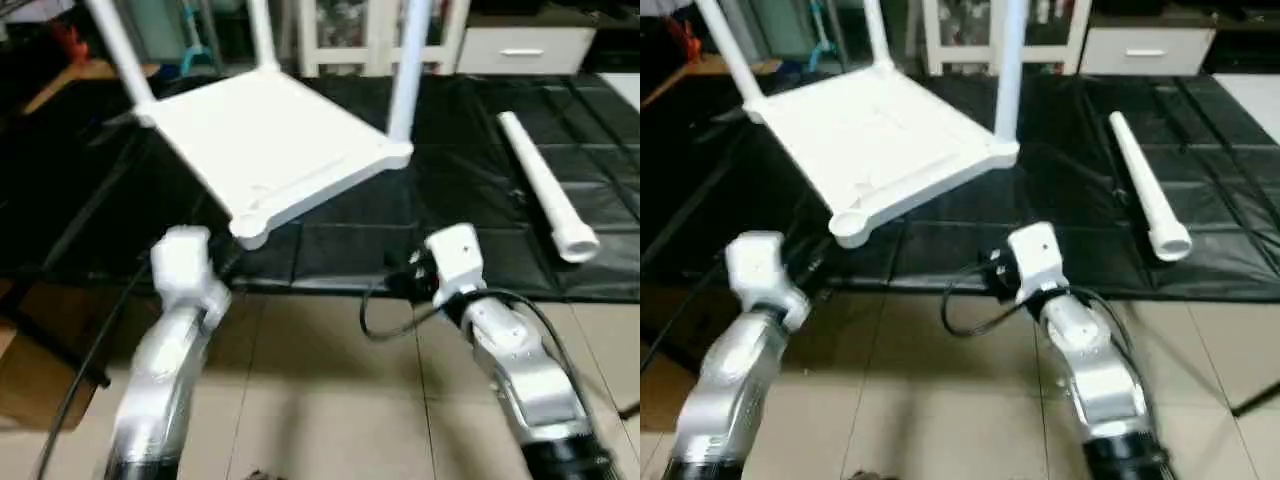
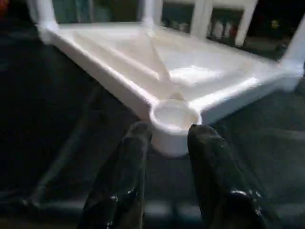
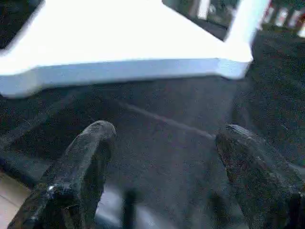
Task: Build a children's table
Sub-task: Rotate table base
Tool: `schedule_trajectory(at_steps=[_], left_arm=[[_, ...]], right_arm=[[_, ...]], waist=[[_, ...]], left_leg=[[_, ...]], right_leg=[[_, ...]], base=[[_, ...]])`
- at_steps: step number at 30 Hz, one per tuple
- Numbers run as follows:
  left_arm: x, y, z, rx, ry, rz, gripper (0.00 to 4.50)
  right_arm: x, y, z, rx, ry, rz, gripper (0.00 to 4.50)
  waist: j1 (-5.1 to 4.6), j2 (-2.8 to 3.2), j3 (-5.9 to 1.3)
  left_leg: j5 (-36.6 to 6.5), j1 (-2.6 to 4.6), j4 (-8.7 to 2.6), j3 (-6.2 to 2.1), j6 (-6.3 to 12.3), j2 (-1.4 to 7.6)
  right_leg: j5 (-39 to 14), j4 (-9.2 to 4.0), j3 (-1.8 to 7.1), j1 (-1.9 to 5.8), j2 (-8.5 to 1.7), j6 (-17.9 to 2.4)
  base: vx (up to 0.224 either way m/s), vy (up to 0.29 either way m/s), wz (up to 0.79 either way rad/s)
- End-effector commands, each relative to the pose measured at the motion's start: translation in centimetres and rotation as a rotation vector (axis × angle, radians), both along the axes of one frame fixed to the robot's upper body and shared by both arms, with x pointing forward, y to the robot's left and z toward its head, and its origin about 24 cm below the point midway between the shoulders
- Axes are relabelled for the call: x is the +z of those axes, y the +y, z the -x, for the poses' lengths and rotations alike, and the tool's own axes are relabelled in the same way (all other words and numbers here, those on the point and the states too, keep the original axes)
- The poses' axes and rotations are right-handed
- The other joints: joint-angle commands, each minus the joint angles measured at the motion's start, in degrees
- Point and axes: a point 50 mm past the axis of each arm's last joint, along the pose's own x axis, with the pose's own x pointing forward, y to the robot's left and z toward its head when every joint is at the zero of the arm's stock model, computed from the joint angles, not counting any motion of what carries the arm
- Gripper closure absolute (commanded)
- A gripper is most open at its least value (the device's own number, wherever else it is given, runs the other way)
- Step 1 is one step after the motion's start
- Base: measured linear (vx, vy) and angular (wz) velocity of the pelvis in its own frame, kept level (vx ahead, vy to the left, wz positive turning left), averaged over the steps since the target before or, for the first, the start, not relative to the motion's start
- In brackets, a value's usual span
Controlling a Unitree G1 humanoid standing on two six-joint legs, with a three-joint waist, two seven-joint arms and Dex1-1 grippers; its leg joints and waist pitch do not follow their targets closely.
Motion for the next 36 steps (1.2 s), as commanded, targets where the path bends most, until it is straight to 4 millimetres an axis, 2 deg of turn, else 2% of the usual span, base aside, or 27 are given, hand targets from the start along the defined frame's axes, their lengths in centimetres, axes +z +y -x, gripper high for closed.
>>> schedule_trajectory(at_steps=[1,8,10,11,13,14,15,17,18,19,20,21,22,23,24,25,26,27,28,29,30,31,32,33,34,35,36], left_arm=[[0.6,-0.5,0.0,-0.006,-0.017,0.004,2.96],[1.5,-2.5,0.2,-0.104,-0.008,-0.06,2.96],[1.6,-2.6,0.4,-0.114,-0.006,-0.064,2.96],[1.6,-2.6,0.4,-0.115,-0.005,-0.07,2.96],[1.6,-2.8,0.5,-0.127,-0.005,-0.088,2.96],[1.7,-2.9,0.5,-0.133,-0.006,-0.093,2.96],[1.7,-3.0,0.6,-0.145,-0.007,-0.1,2.96],[1.7,-3.1,0.6,-0.153,-0.007,-0.098,2.96],[1.7,-3.3,0.6,-0.162,-0.001,-0.096,2.96],[1.7,-3.3,0.7,-0.163,0.002,-0.097,2.96],[1.7,-3.3,0.7,-0.165,0.005,-0.098,2.96],[1.7,-3.4,0.7,-0.167,0.007,-0.098,2.96],[1.7,-3.4,0.8,-0.167,0.009,-0.099,2.96],[1.6,-3.3,0.8,-0.168,0.012,-0.099,2.96],[1.6,-3.3,0.9,-0.168,0.013,-0.099,2.96],[1.6,-3.3,0.9,-0.168,0.014,-0.101,2.96],[1.6,-3.3,0.9,-0.169,0.013,-0.101,2.96],[1.6,-3.3,0.9,-0.17,0.013,-0.101,2.96],[1.7,-3.4,0.9,-0.171,0.013,-0.101,2.96],[1.7,-3.4,0.9,-0.173,0.012,-0.101,2.96],[1.7,-3.5,0.9,-0.175,0.012,-0.102,2.96],[1.7,-3.5,0.9,-0.175,0.012,-0.102,2.96],[1.7,-3.5,0.9,-0.176,0.013,-0.103,2.96],[1.7,-3.6,0.9,-0.178,0.014,-0.106,2.96],[1.7,-3.6,1.0,-0.18,0.015,-0.109,2.96],[1.7,-3.6,1.0,-0.18,0.015,-0.109,2.96],[1.7,-3.5,1.0,-0.179,0.014,-0.11,2.96]], right_arm=[[0.5,-0.3,-0.3,-0.02,-0.023,-0.016,0.84],[0.9,0.7,-1.2,0.036,-0.017,-0.052,0.84],[1.0,0.5,-1.3,0.034,-0.016,-0.042,0.84],[1.1,0.3,-1.4,0.03,-0.014,-0.042,0.84],[1.0,0.0,-1.5,0.021,-0.008,-0.038,0.84],[1.0,-0.1,-1.5,0.018,-0.007,-0.035,0.84],[1.0,-0.1,-1.5,0.016,-0.006,-0.033,0.84],[0.9,-0.1,-1.5,0.017,-0.005,-0.033,0.84],[0.9,-0.3,-1.5,0.016,-0.007,-0.027,0.84],[0.9,-0.3,-1.5,0.016,-0.007,-0.026,0.84],[0.9,-0.4,-1.5,0.017,-0.007,-0.023,0.84],[0.9,-0.4,-1.5,0.017,-0.007,-0.021,0.84],[1.0,-0.5,-1.5,0.017,-0.007,-0.019,0.84],[1.0,-0.6,-1.6,0.017,-0.008,-0.016,0.84],[1.0,-0.7,-1.6,0.018,-0.008,-0.013,0.84],[1.1,-0.8,-1.7,0.02,-0.008,-0.008,0.84],[1.1,-0.9,-1.7,0.022,-0.008,-0.003,0.84],[1.1,-1.0,-1.7,0.024,-0.008,0.003,0.84],[1.1,-1.0,-1.8,0.025,-0.009,0.007,0.84],[1.2,-1.1,-1.8,0.026,-0.009,0.011,0.84],[1.2,-1.1,-1.9,0.028,-0.008,0.016,0.84],[1.2,-1.1,-1.9,0.039,-0.008,0.025,0.84],[1.2,-1.1,-1.9,0.058,-0.003,0.032,0.84],[1.2,-0.9,-1.8,0.088,0.005,0.036,0.84],[1.3,-0.8,-1.7,0.103,0.002,0.034,0.84],[1.4,-0.8,-1.7,0.105,0.002,0.033,0.84],[1.6,-0.7,-1.7,0.127,-0.009,0.037,0.84]], waist=[[-0.32,-0.64,-3.34],[-0.83,-0.79,-3.75],[-0.86,-0.14,-3.61],[-1.16,-0.83,-3.06],[-1.91,-0.85,-1.56],[-2.61,-1.01,-0.9],[-3.21,-0.58,-0.82],[-3.84,-0.45,-0.77],[-4.92,-0.27,-1.19],[-5.44,-0.7,-1.62],[-5.23,-1.68,-2.86],[-3.85,-2.53,-4.28],[-2.69,-2.61,-4.58],[-1.83,-2.55,-4.51],[-1.7,-2.34,-2.65],[-1.65,-1.75,-2.55],[-3.3,-0.05,-2.35],[-3.91,3.61,-2.66],[-5.33,3.84,-1.11],[-6.1,3.49,-2.11],[-5.64,2.73,-2.59],[-6.04,2.1,-2.33],[-6.96,2.22,-2.43],[-7.83,0.13,-2.88],[-7.63,-1.04,-3.2],[-6.86,-2.58,-3.66],[-4.51,-3.22,-4.97]], left_leg=[[-13.62,1.84,-4.93,-1.21,-0.54,3.11],[-11.26,1.34,-4.57,-1.2,-1.14,2.64],[-19.43,5.4,-3.2,1.5,-8.81,2.8],[-24.43,7.08,-3.03,1.76,-9.72,2.43],[-35.39,11.21,-4.23,1.53,-8.04,2.69],[-40.5,12.46,-5.05,0.82,-6.63,3.15],[-43.38,12.68,-6.28,-0.12,-5.3,3.91],[-44.22,12.28,-7.37,-0.51,-4.17,4.52],[-40.3,11.14,-7.73,-0.26,-3.26,3.67],[-37.47,10.92,-7.1,0.46,-3.2,2.55],[-27.92,7.81,-4.78,1.78,-3.56,-1.39],[-19.82,5.15,0.32,1.25,-2.35,-4.75],[-16.82,3.29,4.02,-0.65,-1.12,-5.08],[-13.93,1.52,6.68,-2.34,-1.03,-4.75],[-9.1,-1.93,9.76,-6.3,-5.01,-3.61],[-7.49,-1.97,9.19,-7.48,-6.49,-2.93],[-2.87,0.43,1.82,-7.97,-8.17,-3.15],[-6.36,7.16,-3.95,-8.64,-6.86,-1.13],[-19.03,6.46,-6.64,-12.16,-7.44,3.8],[-28.72,7.44,-7.99,-13.55,-8.76,7.28],[-36.76,9.48,-8.34,-12.68,-1.2,7.85],[-35.35,8.93,-8.1,-13.95,4.68,5.72],[-31.64,10.16,-7.23,-12.64,13.0,3.43],[-28.05,10.55,-6.73,-11.0,17.27,1.96],[-25.08,9.58,-6.06,-9.77,17.77,0.31],[-23.24,6.32,-4.02,-6.71,16.76,-3.31],[-8.76,-1.47,8.1,-4.59,13.88,-6.92]], right_leg=[[-7.33,-4.32,1.64,1.09,-3.17,-9.59],[-4.33,-4.06,1.63,1.28,-3.21,-7.96],[-14.09,-5.39,3.33,-1.09,0.39,-4.83],[-18.78,-5.83,2.81,-2.1,1.64,-4.17],[-26.56,-6.11,1.3,-3.12,3.17,-4.34],[-29.28,-5.8,0.11,-3.23,3.01,-4.32],[-28.47,-4.69,-0.91,-2.2,1.99,-4.13],[-25.2,-3.38,-1.79,-1.03,0.72,-4.62],[-21.12,-3.06,-1.71,1.24,-0.89,-7.0],[-20.71,-3.61,-1.13,1.93,-1.09,-8.55],[-22.15,-4.65,2.26,6.55,-1.24,-11.79],[-25.54,-6.11,8.82,11.61,-2.93,-18.07],[-26.13,-6.81,12.68,13.96,-5.09,-22.29],[-23.73,-7.06,15.34,14.88,-5.84,-25.23],[-11.59,-6.76,17.25,13.37,-3.56,-27.14],[-9.09,-6.69,16.96,12.32,-2.5,-25.28],[-12.39,-6.1,12.01,8.71,4.6,-15.86],[-19.76,-5.01,7.27,3.24,7.37,-4.37],[-20.58,2.03,4.31,0.28,5.65,-1.8],[-18.14,6.53,2.6,0.46,3.61,-0.17],[-8.18,8.09,-0.27,-1.35,0.93,1.85],[-5.29,7.62,-1.13,-1.07,0.71,1.84],[-1.09,5.67,-2.17,-1.81,0.16,0.9],[1.76,2.32,-1.82,-1.11,-1.1,-0.07],[2.55,-0.35,-0.71,0.6,-2.35,-0.4],[1.36,-2.88,1.42,4.86,-3.26,-0.62],[-20.92,-6.62,8.64,12.83,-9.75,-4.84]], base=[[0.0,0.0,0.0],[0.0,0.0,0.0],[0.0,0.0,0.0],[0.003,-0.01,-0.39],[0.023,-0.007,-0.57],[0.068,0.016,-0.78],[0.086,0.03,-1.02],[0.101,0.032,-1.09],[0.127,-0.004,-1.19],[0.127,-0.004,-1.19],[0.126,-0.005,-1.11],[0.175,-0.01,-0.84],[0.175,-0.01,-0.84],[0.218,-0.013,-0.58],[0.209,0.035,-0.57],[0.209,0.035,-0.57],[0.193,0.027,-0.73],[0.16,0.062,-0.75],[0.16,0.062,-0.75],[0.168,0.107,-0.63],[0.212,0.063,-0.38],[0.212,0.063,-0.38],[0.207,0.02,-0.18],[0.196,-0.024,-0.15],[0.196,-0.024,-0.15],[0.191,-0.11,-0.05],[0.242,-0.109,0.03]])
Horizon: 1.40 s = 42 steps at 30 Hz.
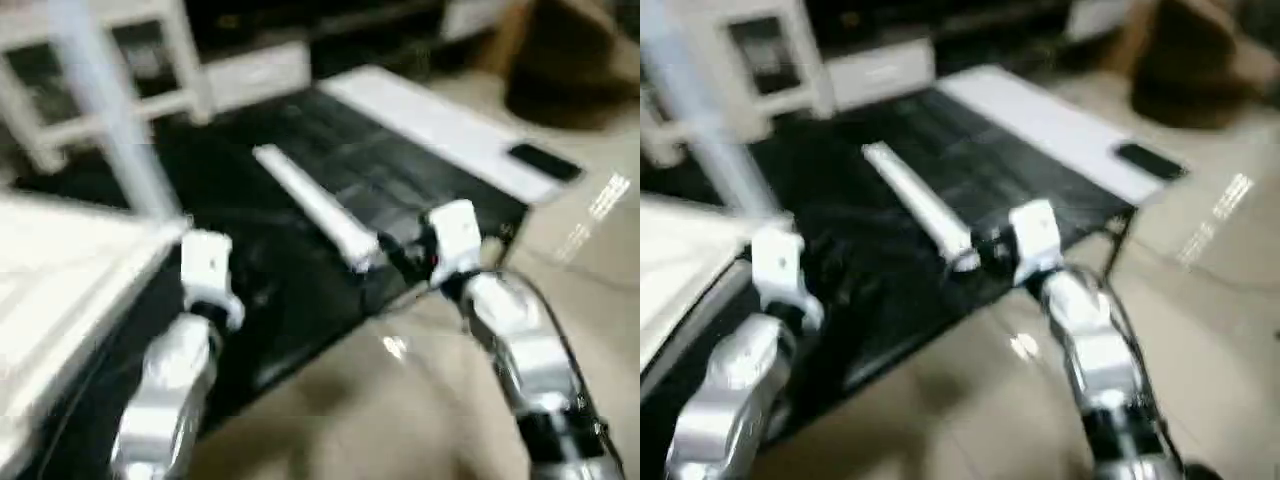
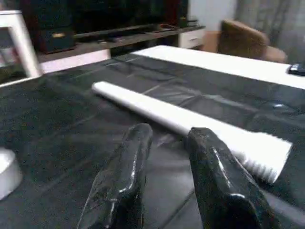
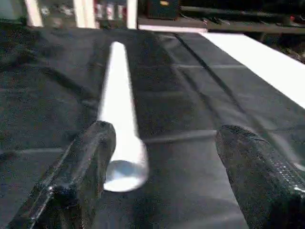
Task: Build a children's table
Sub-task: Rotate table base
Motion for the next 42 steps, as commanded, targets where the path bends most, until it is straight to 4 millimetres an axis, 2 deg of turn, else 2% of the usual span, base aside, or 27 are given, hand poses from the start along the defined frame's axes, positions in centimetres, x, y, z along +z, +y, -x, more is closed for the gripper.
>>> schedule_trajectory(at_steps=[1,4,5,6,7,8,9,11,12,13,14,15,16,17,19,21,26,27,29,32,33,35,37,38,40,41,42], left_arm=[[0.3,0.6,0.1,0.013,-0.005,-0.024,2.96],[0.3,0.7,0.1,0.016,-0.006,-0.026,2.96],[0.3,0.7,0.1,0.016,-0.006,-0.026,2.96],[0.3,0.7,0.1,0.017,-0.006,-0.026,2.96],[0.3,0.7,0.1,0.019,-0.006,-0.027,2.96],[0.3,0.7,0.1,0.019,-0.007,-0.027,2.96],[0.5,0.9,0.2,0.036,-0.016,-0.013,2.96],[0.6,0.9,0.2,0.038,-0.018,-0.01,2.96],[0.6,1.0,0.3,0.042,-0.012,-0.022,2.96],[0.6,1.1,0.3,0.042,-0.011,-0.023,2.96],[0.6,1.1,0.3,0.04,-0.01,-0.022,2.96],[0.6,1.2,0.5,0.038,-0.01,-0.016,2.96],[0.5,1.3,0.8,0.022,-0.006,-0.003,2.96],[0.4,1.3,0.9,0.014,-0.003,0.0,2.96],[0.2,1.4,1.2,-0.002,0.008,-0.015,2.96],[-0.1,1.8,1.6,-0.002,0.019,-0.027,2.96],[0.0,2.0,1.7,0.033,0.016,-0.012,2.96],[0.1,2.1,1.7,0.041,0.016,-0.012,2.96],[0.4,2.3,1.6,0.085,0.005,-0.007,2.96],[0.7,2.3,1.5,0.111,0.002,0.005,2.96],[0.8,2.2,1.5,0.107,0.0,-0.003,2.96],[0.8,2.2,1.4,0.109,-0.001,-0.006,2.96],[0.9,2.2,1.3,0.113,-0.001,-0.006,2.96],[0.9,2.2,1.2,0.12,0.0,-0.007,2.96],[0.9,2.4,1.2,0.142,0.01,-0.013,2.96],[0.9,2.4,1.2,0.142,0.01,-0.013,2.96],[0.8,2.5,1.1,0.152,0.016,-0.019,2.96]], right_arm=[[1.2,1.0,-0.3,0.051,-0.04,-0.016,0.84],[1.5,1.3,-0.4,0.076,-0.041,-0.013,0.84],[1.6,1.3,-0.4,0.077,-0.041,-0.012,0.84],[1.6,1.4,-0.4,0.086,-0.042,-0.012,0.84],[1.7,1.5,-0.4,0.097,-0.042,-0.013,0.84],[1.7,1.5,-0.4,0.101,-0.042,-0.014,0.84],[2.3,2.6,0.1,0.208,-0.032,-0.022,0.84],[2.4,3.0,0.3,0.242,-0.032,-0.024,0.84],[2.7,3.4,0.5,0.275,-0.049,-0.006,0.84],[2.7,3.4,0.5,0.276,-0.05,-0.005,0.84],[2.7,3.6,0.5,0.288,-0.051,-0.005,0.84],[2.8,3.6,0.5,0.283,-0.05,-0.014,0.84],[2.8,3.6,0.4,0.268,-0.034,-0.047,0.84],[2.8,3.6,0.4,0.267,-0.029,-0.056,0.84],[2.8,3.7,0.4,0.284,-0.031,-0.047,0.84],[2.7,3.7,0.5,0.296,-0.019,-0.039,0.84],[2.5,3.7,0.7,0.306,-0.034,0.01,0.84],[2.5,3.7,0.7,0.304,-0.037,0.014,0.84],[2.4,3.6,0.6,0.26,-0.024,-0.024,0.84],[2.2,3.7,0.7,0.251,-0.02,-0.035,0.84],[2.0,3.8,0.8,0.253,-0.016,-0.041,0.84],[1.9,3.8,0.8,0.243,-0.014,-0.05,0.84],[1.8,3.7,0.7,0.221,-0.012,-0.065,0.84],[1.7,3.6,0.6,0.204,-0.01,-0.076,0.84],[1.7,3.2,0.4,0.168,-0.015,-0.087,0.84],[1.7,3.2,0.4,0.168,-0.015,-0.087,0.84],[1.7,3.2,0.3,0.161,-0.016,-0.089,0.84]], waist=[[2.47,-2.98,-4.1],[3.26,-1.27,-3.89],[3.51,1.03,-3.59],[2.17,4.5,-3.26],[2.17,4.5,-3.26],[-0.52,6.05,-2.99],[-0.4,4.29,-4.54],[-0.94,3.76,-4.41],[0.11,1.98,-4.29],[0.11,1.98,-4.29],[2.12,-2.12,-4.66],[3.09,-3.46,-5.25],[3.35,-3.29,-5.26],[3.62,-3.37,-5.55],[4.31,-1.49,-5.18],[3.94,1.22,-3.66],[3.7,0.12,-1.45],[3.67,0.19,-1.32],[3.85,1.05,-1.32],[2.32,2.55,-1.84],[1.52,2.81,-1.55],[1.88,2.96,-1.12],[2.11,1.71,-2.18],[2.52,1.05,-3.03],[4.52,-2.07,-3.48],[4.99,-1.05,-2.54],[4.47,-2.09,-1.12]], left_leg=[[2.44,-8.98,4.8,-0.18,7.41,-0.69],[14.08,-11.0,2.22,-0.7,4.03,1.52],[17.91,-10.0,-3.07,-0.74,5.52,3.23],[12.9,-2.86,-6.91,-2.58,5.45,6.28],[12.9,-2.86,-6.91,-2.58,5.45,6.28],[-10.13,1.09,-10.18,-9.44,9.87,11.3],[-7.34,5.17,-7.67,-10.53,18.11,12.19],[10.93,4.75,-6.88,-10.26,21.49,11.04],[44.96,2.41,-6.05,-7.68,21.77,10.65],[44.96,2.41,-6.05,-7.68,21.77,10.65],[47.03,-0.93,-1.6,-3.14,13.59,4.02],[21.74,-6.89,1.76,-2.13,8.14,0.15],[16.43,-6.66,0.87,-2.34,5.22,1.2],[14.58,-6.23,-0.7,-1.6,-0.15,0.78],[12.96,-6.08,-2.17,-1.84,-2.39,2.04],[-0.36,-3.47,-6.59,-2.92,-2.08,8.72],[-27.63,-0.37,-7.55,0.6,-7.72,7.85],[-28.95,-0.45,-7.74,0.38,-8.31,7.95],[-31.45,-5.97,-10.58,-3.63,-7.36,7.24],[-35.3,-5.4,-12.35,-9.29,-13.69,8.46],[-35.13,-4.41,-14.34,-13.14,-13.18,9.95],[-35.24,-3.62,-15.67,-15.6,-11.3,10.67],[-27.39,-3.78,-14.05,-17.06,-5.62,6.06],[-20.44,-4.92,-11.31,-16.13,-3.2,2.36],[-9.86,-7.26,5.29,-6.44,-2.24,-2.23],[-6.12,-7.49,10.41,-2.83,-1.41,0.04],[-4.77,-9.33,12.98,-0.02,-0.86,1.99]], right_leg=[[-14.66,-8.16,8.65,10.28,-7.91,-5.36],[-0.3,-8.62,4.59,9.87,-5.6,-12.47],[-4.9,-8.83,1.05,9.18,-2.77,-11.37],[-9.05,-7.31,-2.88,5.94,1.3,-5.96],[-9.05,-7.31,-2.88,5.94,1.3,-5.96],[-13.27,3.78,-3.5,0.79,3.39,-3.55],[-7.76,6.24,-1.7,-4.18,1.68,3.12],[-3.44,7.15,-1.58,-5.72,1.23,7.04],[7.94,5.77,0.73,-6.85,-0.48,8.95],[7.94,5.77,0.73,-6.85,-0.48,8.95],[33.42,-3.36,4.62,-5.22,-4.56,1.55],[45.36,-2.83,7.99,0.42,-9.06,1.2],[55.12,-3.26,7.57,0.77,-10.03,-1.02],[65.23,-2.14,4.41,1.05,-7.16,-3.3],[57.05,-3.02,3.47,0.69,-5.82,-5.86],[9.28,-4.47,1.07,-1.27,-2.01,-13.25],[-26.14,-8.98,0.6,-4.12,-2.86,-8.13],[-29.87,-9.32,0.45,-4.11,-3.12,-5.97],[-27.08,-6.41,-2.64,0.22,-4.61,-6.77],[-9.91,-3.84,-4.59,1.11,-2.7,-6.82],[-4.72,-0.9,-4.38,0.46,-1.02,-6.44],[-6.06,2.3,-3.34,-0.65,0.42,-5.89],[-11.35,1.8,0.16,-0.72,0.77,-10.48],[-14.54,-2.56,1.23,0.34,-0.72,-19.24],[-26.45,-11.96,1.0,0.8,-7.08,-33.65],[-32.02,-12.34,-0.06,0.49,-9.98,-33.42],[-37.23,-11.43,-2.87,0.45,-9.8,-26.04]], base=[[0.242,-0.109,0.03],[0.241,-0.054,0.05],[0.239,-0.007,-0.06],[0.23,0.05,-0.07],[0.23,0.05,-0.07],[0.272,0.082,-0.12],[0.285,0.055,-0.02],[0.257,0.047,0.01],[0.193,0.001,-0.07],[0.193,0.001,-0.07],[0.06,-0.038,0.01],[-0.018,-0.053,0.11],[-0.018,-0.053,0.11],[0.025,-0.077,0.02],[0.018,-0.067,-0.06],[0.0,0.0,0.0],[-0.063,0.014,0.21],[-0.083,0.024,0.16],[-0.077,0.026,0.2],[-0.07,-0.006,0.5],[-0.02,-0.068,0.59],[-0.018,-0.097,0.67],[-0.023,-0.206,0.81],[-0.045,-0.267,0.67],[-0.056,-0.286,0.62],[-0.075,-0.255,0.52],[-0.042,-0.223,0.33]])
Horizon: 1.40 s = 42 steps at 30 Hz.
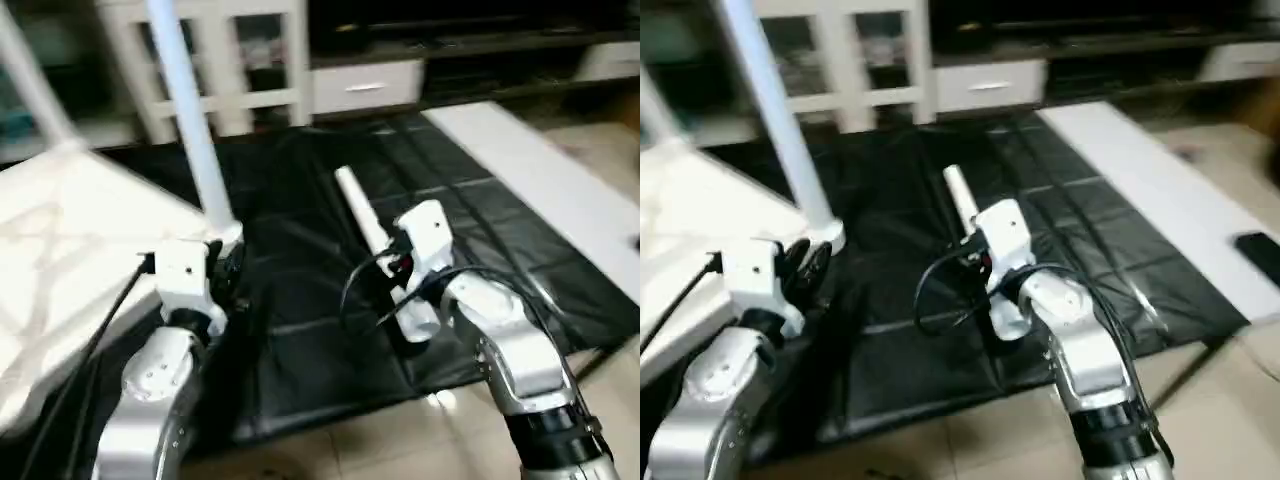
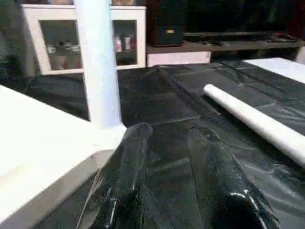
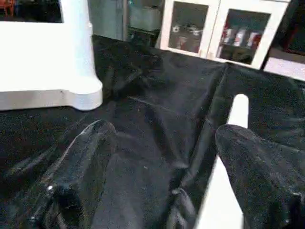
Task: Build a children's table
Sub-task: Rotate table base
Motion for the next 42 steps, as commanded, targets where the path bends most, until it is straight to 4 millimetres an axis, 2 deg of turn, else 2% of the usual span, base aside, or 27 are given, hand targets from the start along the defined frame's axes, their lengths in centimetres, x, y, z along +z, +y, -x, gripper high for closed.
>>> schedule_trajectory(at_steps=[1,2,3,4,5,6,7,8,9,11,12,15,17,18,19,20,22,23,24,25,27,29,31,36,39,40,42], left_arm=[[0.5,0.3,-0.3,0.026,-0.01,-0.023,2.96],[0.5,0.4,-0.3,0.031,-0.006,-0.023,2.96],[0.4,0.4,-0.4,0.036,0.001,-0.025,2.96],[0.3,0.4,-0.4,0.035,0.015,0.008,2.96],[0.3,0.3,-0.5,0.033,0.024,0.033,2.96],[0.3,0.4,-0.5,0.038,0.028,0.014,2.96],[0.4,0.3,-0.6,0.037,0.022,-0.005,2.96],[0.6,0.1,-0.6,0.023,0.01,-0.007,2.96],[0.8,-0.1,-0.6,-0.001,-0.003,0.004,2.96],[0.8,-0.2,-0.6,-0.007,-0.001,0.013,2.96],[0.8,-0.3,-0.5,-0.01,-0.003,0.017,2.96],[0.9,-0.2,-0.5,-0.009,-0.002,0.017,2.96],[0.9,-0.2,-0.4,-0.01,0.001,0.025,2.96],[0.9,-0.2,-0.4,-0.012,0.004,0.027,2.96],[0.9,-0.2,-0.4,-0.012,0.004,0.027,2.96],[0.9,-0.3,-0.4,-0.018,0.006,0.029,2.96],[0.9,-0.4,-0.4,-0.031,0.006,0.035,2.96],[0.9,-0.5,-0.4,-0.033,0.006,0.036,2.96],[0.9,-0.5,-0.4,-0.036,0.005,0.038,2.96],[0.9,-0.6,-0.4,-0.042,0.008,0.035,2.96],[0.7,-0.9,-0.3,-0.05,0.016,0.029,2.96],[0.6,-1.0,-0.3,-0.053,0.017,0.03,2.96],[0.6,-1.1,-0.3,-0.054,0.016,0.03,2.96],[0.5,-0.8,-0.1,-0.046,0.021,0.018,2.96],[0.4,-0.8,0.0,-0.047,0.034,0.007,2.96],[0.3,-0.9,0.0,-0.059,0.04,0.003,2.96],[0.1,-1.1,0.2,-0.116,0.057,-0.022,2.96]], right_arm=[[0.3,-0.3,-0.1,-0.022,-0.015,-0.02,0.84],[0.3,-0.3,-0.1,-0.024,-0.015,-0.021,0.84],[0.3,-0.3,-0.1,-0.03,-0.016,-0.02,0.84],[0.2,-0.3,-0.2,-0.043,-0.013,-0.014,0.84],[0.2,-0.3,-0.2,-0.053,-0.01,-0.01,0.84],[0.1,-0.3,-0.2,-0.062,-0.007,-0.005,0.84],[0.1,-0.2,-0.3,-0.07,-0.002,-0.014,0.84],[0.0,-0.1,-0.2,-0.069,-0.001,-0.006,0.84],[0.1,0.3,-0.1,-0.052,0.003,-0.022,0.84],[0.2,0.4,-0.1,-0.046,0.002,-0.022,0.84],[0.2,0.4,-0.1,-0.042,0.007,-0.022,0.84],[0.1,0.4,-0.1,-0.049,0.013,-0.023,0.84],[0.1,0.4,-0.2,-0.062,0.013,-0.02,0.84],[0.2,0.2,-0.4,-0.074,0.01,-0.019,0.84],[0.2,0.2,-0.4,-0.075,0.01,-0.019,0.84],[0.2,0.1,-0.5,-0.086,0.01,-0.021,0.84],[0.3,-0.3,-0.7,-0.116,0.007,-0.01,0.84],[0.4,-0.4,-0.7,-0.121,0.006,-0.007,0.84],[0.4,-0.5,-0.8,-0.125,0.004,0.006,0.84],[0.4,-0.7,-0.9,-0.13,-0.001,0.036,0.84],[0.4,-1.0,-1.1,-0.126,0.01,0.054,0.84],[0.7,-1.2,-1.3,-0.114,0.015,0.04,0.84],[0.8,-1.3,-1.4,-0.109,0.011,0.036,0.84],[0.9,-0.7,-1.3,-0.056,-0.001,0.058,0.84],[0.7,-0.6,-1.4,-0.075,0.042,0.016,0.84],[0.7,-0.7,-1.5,-0.091,0.055,0.01,0.84],[0.8,-0.9,-2.0,-0.114,0.072,0.006,0.84]], waist=[[0.15,-1.5,-1.94],[0.33,-1.23,-2.81],[-0.13,1.26,-4.4],[-0.45,2.43,-4.84],[-2.15,4.2,-5.87],[-3.74,3.06,-5.6],[-3.09,3.33,-5.52],[-1.98,2.23,-4.85],[-0.39,-1.0,-4.83],[0.71,-2.73,-5.83],[2.19,-2.88,-4.83],[1.57,-0.57,-3.92],[1.18,-0.11,-3.35],[0.04,0.05,-2.12],[-0.35,0.32,-1.79],[-2.02,0.91,-1.88],[-3.27,1.46,-0.89],[-3.55,2.06,-0.79],[-3.91,3.37,-0.75],[-4.16,3.02,-0.16],[-4.81,1.13,-0.38],[-4.25,0.44,-1.37],[-3.65,0.69,-2.91],[-1.87,1.25,-6.64],[0.55,0.67,-5.57],[1.13,-0.21,-4.7],[0.72,1.67,-4.71]], left_leg=[[-9.67,0.65,-0.57,4.04,2.25,1.88],[-10.24,1.46,-4.52,4.46,4.22,3.27],[-6.38,2.76,-10.87,2.98,6.11,5.82],[-1.12,6.26,-14.66,-1.61,8.94,9.64],[4.33,10.24,-18.4,-8.9,14.77,16.78],[30.03,12.44,-16.88,-8.4,21.69,20.93],[37.99,12.01,-16.15,-7.54,24.46,19.38],[43.77,9.43,-15.31,-3.85,27.91,14.32],[29.75,5.95,-11.91,1.6,22.92,4.94],[13.17,2.12,-7.76,3.48,17.78,-0.43],[5.14,2.63,-11.24,3.06,2.92,1.11],[0.39,2.76,-16.16,1.64,-4.05,2.41],[-6.58,3.68,-16.9,1.27,-4.53,3.28],[-14.63,4.02,-17.61,1.72,-4.42,3.63],[-18.12,5.04,-17.47,1.79,-4.55,3.71],[-22.72,8.72,-16.27,2.81,-5.34,4.16],[-32.67,10.39,-17.78,2.27,-5.62,5.19],[-37.17,10.46,-19.39,1.39,-5.48,6.5],[-42.95,9.29,-24.06,-0.68,-3.89,9.61],[-43.38,9.54,-24.52,-0.62,-3.88,9.59],[-34.05,8.95,-20.1,3.14,-5.18,4.98],[-21.82,6.58,-18.79,4.08,-2.96,4.03],[-1.32,4.28,-18.6,3.56,0.83,4.69],[48.93,7.3,-14.1,2.04,5.32,4.52],[31.38,5.74,-15.51,3.74,2.84,5.05],[26.67,2.71,-16.15,1.9,6.72,3.25],[17.88,3.44,-16.15,0.18,15.37,3.17]], right_leg=[[-31.82,-12.65,2.28,1.36,-11.49,-17.93],[-25.26,-12.17,0.39,3.23,-10.72,-15.04],[-15.29,-10.94,-2.7,4.87,-7.92,-9.52],[-8.79,-8.53,-5.1,3.12,-3.99,-5.81],[-6.54,-0.27,-3.55,-1.56,-2.21,-0.71],[-7.63,7.05,3.87,-9.44,-4.6,3.21],[-4.55,7.4,5.58,-10.31,-5.31,2.77],[3.05,4.48,7.98,-9.64,-4.97,2.15],[13.29,-3.87,9.91,-5.53,-5.04,0.78],[20.47,-4.93,12.28,-0.65,-7.35,-4.76],[27.36,-5.02,10.67,-0.95,-6.92,5.12],[12.15,-6.11,6.6,0.62,-5.78,17.59],[-7.11,-7.96,6.13,0.48,-6.24,17.36],[-36.63,-10.03,5.06,-0.13,-6.39,10.96],[-43.95,-10.75,4.42,-0.95,-6.41,8.84],[-48.32,-12.13,3.84,-3.03,-4.68,5.92],[-40.21,-12.18,-0.38,-2.39,-2.4,4.15],[-34.66,-10.86,-0.34,-1.5,-2.23,3.43],[-17.12,-4.32,2.01,2.07,-2.56,1.2],[-16.06,-5.0,2.25,1.63,-2.69,0.31],[-31.23,-10.78,3.21,1.96,-4.47,-1.08],[-37.03,-11.72,5.24,4.1,-5.78,-0.28],[-21.37,-10.23,6.08,4.65,-5.33,-2.43],[42.46,-2.65,6.15,0.71,-1.71,-5.51],[34.21,-3.91,7.23,0.37,-2.92,-7.15],[32.4,-3.97,4.57,2.04,-3.75,-7.71],[15.73,-5.65,1.94,1.52,-4.46,-9.55]], base=[[-0.042,-0.223,0.33],[0.029,-0.204,0.45],[0.008,-0.176,0.78],[0.008,-0.176,0.78],[-0.019,-0.199,0.85],[0.013,-0.221,0.47],[0.013,-0.221,0.47],[-0.001,-0.203,0.16],[-0.026,-0.211,0.1],[-0.043,-0.284,0.04],[-0.053,-0.244,-0.05],[-0.048,-0.166,-0.06],[-0.07,-0.123,0.07],[-0.089,-0.027,0.32],[-0.089,-0.027,0.32],[-0.097,0.009,0.36],[-0.109,0.032,0.22],[-0.045,0.062,0.0],[0.004,0.07,-0.11],[0.004,0.07,-0.11],[0.032,0.054,-0.09],[0.056,0.054,-0.05],[0.068,0.035,0.02],[0.099,0.021,0.06],[0.028,0.003,0.02],[0.0,0.0,0.0],[-0.068,-0.016,0.44]])
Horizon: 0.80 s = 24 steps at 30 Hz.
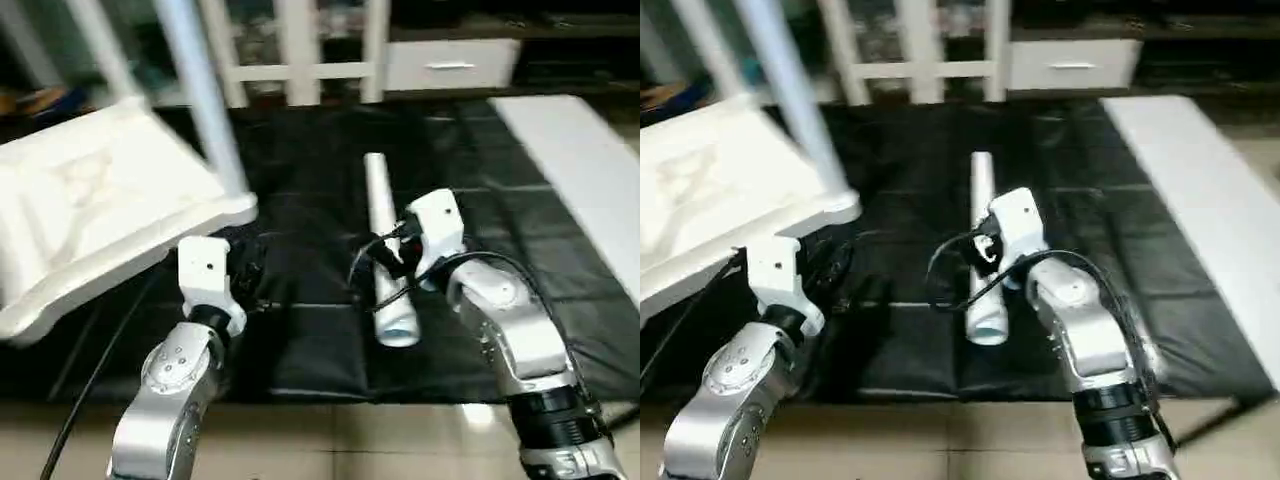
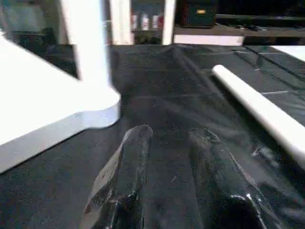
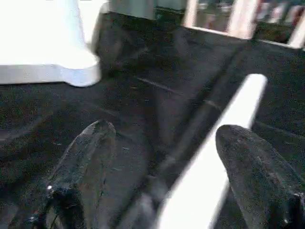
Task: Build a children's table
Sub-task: Rotate table base, then pick table leg
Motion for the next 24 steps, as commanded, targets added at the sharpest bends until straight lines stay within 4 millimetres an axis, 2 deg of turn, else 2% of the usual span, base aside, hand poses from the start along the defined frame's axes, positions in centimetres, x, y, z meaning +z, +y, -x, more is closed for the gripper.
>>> schedule_trajectory(at_steps=[1,2,3,5,6,7,8,9,10,11,12,13,17,18,19,20,22,23,24], left_arm=[[-0.2,-0.2,0.5,-0.079,0.023,-0.042,2.96],[-0.2,-0.4,0.6,-0.124,0.026,-0.049,2.96],[-0.2,-0.7,0.9,-0.207,0.035,-0.064,2.96],[-0.2,-0.7,0.9,-0.229,0.038,-0.068,2.96],[-0.1,-1.0,1.1,-0.298,0.046,-0.06,2.96],[-0.2,-1.3,1.4,-0.358,0.072,-0.058,2.96],[-0.2,-1.3,1.5,-0.384,0.086,-0.056,2.96],[-0.5,-1.5,1.9,-0.464,0.127,-0.065,2.89],[-0.6,-1.5,2.0,-0.488,0.142,-0.074,2.89],[-0.9,-1.4,2.4,-0.547,0.189,-0.105,2.84],[-1.0,-1.4,2.4,-0.55,0.192,-0.107,2.84],[-1.1,-1.2,2.5,-0.575,0.207,-0.129,2.84],[-0.7,-1.0,2.3,-0.64,0.213,-0.144,2.84],[-0.5,-1.0,2.2,-0.655,0.213,-0.142,2.84],[-0.3,-1.1,2.2,-0.677,0.214,-0.143,2.84],[-0.1,-1.2,2.2,-0.696,0.219,-0.144,2.84],[-0.1,-1.2,2.2,-0.696,0.219,-0.144,2.84],[0.0,-1.4,2.2,-0.71,0.223,-0.139,2.84],[0.2,-1.6,2.3,-0.729,0.22,-0.129,2.84]], right_arm=[[0.4,-0.2,-0.7,-0.023,0.023,-0.011,0.84],[0.6,-0.2,-0.9,-0.012,0.021,0.003,0.84],[0.8,-0.1,-1.4,-0.004,0.04,0.051,0.84],[0.8,-0.1,-1.5,-0.007,0.056,0.066,0.84],[0.7,-0.1,-1.8,-0.005,0.105,0.108,0.84],[0.7,-0.1,-2.1,0.009,0.15,0.087,0.84],[0.7,-0.2,-2.2,0.004,0.168,0.073,0.84],[0.7,-0.3,-2.8,-0.015,0.214,0.042,0.67],[0.7,-0.4,-3.0,-0.021,0.224,0.04,0.67],[0.8,-0.6,-3.6,-0.037,0.245,0.048,0.49],[0.8,-0.6,-3.6,-0.037,0.245,0.05,0.45],[0.9,-0.6,-4.0,-0.036,0.258,0.059,0.38],[1.4,-1.0,-5.3,-0.071,0.293,0.081,0.07],[1.5,-1.2,-5.5,-0.08,0.304,0.089,0.02],[1.7,-1.4,-5.8,-0.094,0.335,0.098,0.02],[1.7,-1.6,-6.0,-0.105,0.366,0.106,0.02],[1.7,-1.6,-6.0,-0.105,0.366,0.106,0.02],[1.7,-1.8,-5.9,-0.101,0.406,0.117,0.02],[1.4,-2.0,-5.8,-0.098,0.459,0.134,0.02]], waist=[[-0.6,0.98,-4.57],[-0.32,-0.26,-3.85],[0.5,-0.17,-2.77],[0.59,-0.13,-2.59],[0.4,-0.65,-2.1],[0.41,-0.73,-1.99],[0.12,-1.08,-1.91],[0.08,-1.0,-2.09],[-0.05,-1.05,-2.21],[-0.1,-1.02,-2.38],[-0.2,-0.93,-2.26],[-0.21,-1.06,-2.36],[-0.4,-1.4,-2.75],[-0.38,-1.57,-2.83],[-0.38,-1.57,-2.91],[-0.43,-1.81,-3.05],[-0.47,-1.67,-3.09],[-0.57,-2.08,-3.18],[-0.48,-2.18,-3.4]], left_leg=[[13.27,3.39,-1.95,0.89,17.72,2.21],[11.29,2.72,-2.37,0.97,16.54,2.91],[0.09,1.98,-3.85,2.56,9.29,3.33],[-8.64,2.67,-4.82,3.39,4.06,3.64],[-16.61,3.08,-5.58,4.36,-1.41,3.69],[-19.46,3.42,-5.92,4.7,-3.35,3.51],[-20.02,3.18,-6.03,4.8,-3.71,3.35],[-19.99,3.08,-6.09,4.78,-4.03,3.15],[-19.27,2.89,-6.18,4.82,-4.15,3.04],[-18.55,2.92,-6.11,4.86,-4.23,2.95],[-18.39,2.84,-6.17,5.07,-4.26,2.92],[-18.01,2.78,-6.09,5.1,-4.24,2.92],[-14.84,2.32,-5.83,5.43,-3.64,2.78],[-13.42,2.35,-5.62,5.72,-3.16,2.8],[-12.87,2.32,-5.53,5.74,-3.0,2.76],[-11.28,2.02,-5.5,5.74,-2.58,2.71],[-10.35,2.0,-5.38,5.9,-2.27,2.74],[-8.9,1.83,-5.32,5.97,-1.98,2.77],[-7.17,1.84,-5.2,5.97,-1.56,2.74]], right_leg=[[8.48,-2.77,1.44,1.88,-1.27,-14.86],[5.4,-2.87,2.03,1.85,-1.52,-15.66],[-3.27,-3.46,2.37,2.09,-1.78,-15.21],[-7.74,-3.71,2.78,1.74,-1.65,-14.26],[-12.07,-4.12,3.56,1.05,-1.47,-12.52],[-15.15,-4.33,4.07,0.8,-1.48,-11.19],[-16.28,-4.33,4.25,0.9,-1.54,-10.54],[-17.04,-4.12,4.36,1.05,-1.63,-10.14],[-17.44,-4.25,4.6,0.83,-1.56,-9.27],[-17.24,-4.24,4.68,0.56,-1.5,-9.05],[-16.55,-4.37,4.77,0.41,-1.37,-9.02],[-16.23,-4.39,4.8,0.47,-1.45,-9.08],[-13.97,-4.13,4.77,0.54,-1.38,-10.12],[-12.33,-4.2,4.87,0.33,-1.32,-10.64],[-11.77,-4.0,4.87,0.37,-1.35,-11.0],[-11.08,-3.72,4.78,0.68,-1.39,-11.46],[-9.54,-3.71,4.72,0.54,-1.24,-11.73],[-7.48,-3.55,4.72,0.73,-1.17,-11.96],[-5.56,-3.24,4.66,0.85,-1.14,-12.64]], base=[[-0.08,-0.017,0.59],[-0.079,-0.025,0.33],[-0.096,-0.008,0.01],[-0.098,-0.001,0.04],[-0.101,0.004,0.09],[-0.101,0.004,0.09],[-0.091,0.015,0.02],[-0.077,0.018,-0.07],[-0.077,0.018,-0.07],[-0.073,0.014,-0.09],[-0.056,0.009,-0.06],[-0.056,0.009,-0.06],[0.0,0.0,0.0],[0.0,0.0,0.0],[0.0,0.0,0.0],[0.0,0.0,0.0],[0.0,0.0,0.0],[0.0,0.0,0.0],[0.0,0.0,0.0]])
